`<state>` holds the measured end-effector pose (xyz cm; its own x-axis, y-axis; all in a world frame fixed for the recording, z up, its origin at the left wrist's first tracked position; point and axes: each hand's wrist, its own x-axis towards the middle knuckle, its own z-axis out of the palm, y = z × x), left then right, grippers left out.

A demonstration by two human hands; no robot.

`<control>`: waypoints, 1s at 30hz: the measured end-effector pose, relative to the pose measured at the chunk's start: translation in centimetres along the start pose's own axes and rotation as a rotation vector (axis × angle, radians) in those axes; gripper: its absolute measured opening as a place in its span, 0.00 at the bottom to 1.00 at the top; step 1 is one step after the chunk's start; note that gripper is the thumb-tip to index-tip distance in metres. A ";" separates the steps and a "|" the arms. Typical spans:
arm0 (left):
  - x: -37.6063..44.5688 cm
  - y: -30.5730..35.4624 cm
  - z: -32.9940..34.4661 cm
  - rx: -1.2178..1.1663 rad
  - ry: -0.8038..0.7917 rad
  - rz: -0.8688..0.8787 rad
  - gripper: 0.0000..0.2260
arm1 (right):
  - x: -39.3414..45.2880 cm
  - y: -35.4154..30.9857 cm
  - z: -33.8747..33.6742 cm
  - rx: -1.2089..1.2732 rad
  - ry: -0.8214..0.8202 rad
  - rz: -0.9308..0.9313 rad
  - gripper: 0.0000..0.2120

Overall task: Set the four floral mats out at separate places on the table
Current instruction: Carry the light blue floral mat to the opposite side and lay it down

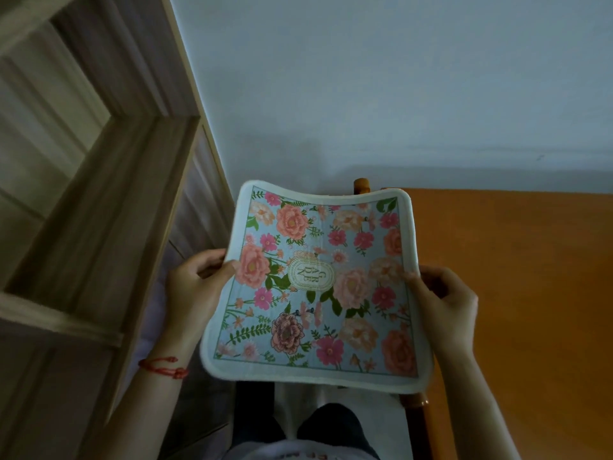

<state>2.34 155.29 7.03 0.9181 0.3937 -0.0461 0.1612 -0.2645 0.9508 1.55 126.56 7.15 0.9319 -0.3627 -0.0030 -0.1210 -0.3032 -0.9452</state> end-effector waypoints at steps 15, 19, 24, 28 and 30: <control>9.9 4.1 9.5 -0.045 -0.168 0.059 0.08 | 8.4 -0.3 -2.5 0.019 0.152 0.030 0.04; 12.1 4.9 12.6 -0.010 -0.271 0.104 0.07 | 9.3 0.0 -3.2 0.014 0.271 0.053 0.06; 15.9 6.1 16.9 0.015 -0.417 0.154 0.08 | 9.8 0.5 -3.4 0.023 0.422 0.109 0.05; 18.3 7.6 20.5 0.021 -0.573 0.188 0.09 | 9.9 0.6 -3.2 0.047 0.560 0.184 0.06; 19.1 8.2 22.3 0.027 -0.643 0.206 0.10 | 9.8 0.9 -3.1 0.046 0.630 0.215 0.06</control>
<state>29.30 141.02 7.07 0.9626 -0.2670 -0.0458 -0.0389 -0.3036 0.9520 9.52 119.97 7.34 0.5090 -0.8606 -0.0149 -0.2540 -0.1336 -0.9579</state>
